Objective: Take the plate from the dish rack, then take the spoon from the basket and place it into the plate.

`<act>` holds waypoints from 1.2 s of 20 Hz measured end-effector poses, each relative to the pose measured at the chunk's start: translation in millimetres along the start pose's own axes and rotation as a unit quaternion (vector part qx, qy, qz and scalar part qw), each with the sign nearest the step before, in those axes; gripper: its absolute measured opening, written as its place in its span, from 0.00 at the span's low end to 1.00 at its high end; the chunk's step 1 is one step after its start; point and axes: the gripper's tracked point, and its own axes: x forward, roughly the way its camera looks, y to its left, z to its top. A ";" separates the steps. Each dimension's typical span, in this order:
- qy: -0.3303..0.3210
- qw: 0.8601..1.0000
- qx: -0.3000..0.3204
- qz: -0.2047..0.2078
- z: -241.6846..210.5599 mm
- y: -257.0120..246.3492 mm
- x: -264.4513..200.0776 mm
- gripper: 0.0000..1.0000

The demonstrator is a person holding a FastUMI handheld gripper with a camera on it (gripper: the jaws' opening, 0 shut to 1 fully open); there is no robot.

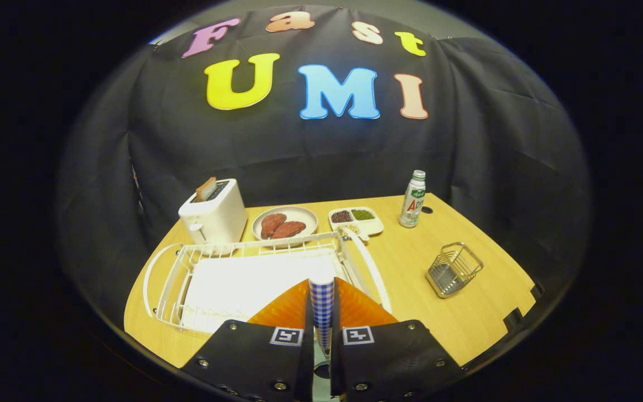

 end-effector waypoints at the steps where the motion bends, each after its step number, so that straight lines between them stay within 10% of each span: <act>1: 0.007 1.000 -0.005 0.009 -11.3 6.9 -1.4 0.12; 20: 0.097 0.994 0.021 0.034 -101.5 1.1 -3.0 0.14; 24: 0.096 0.994 0.025 0.036 -97.0 -3.7 -1.3 0.35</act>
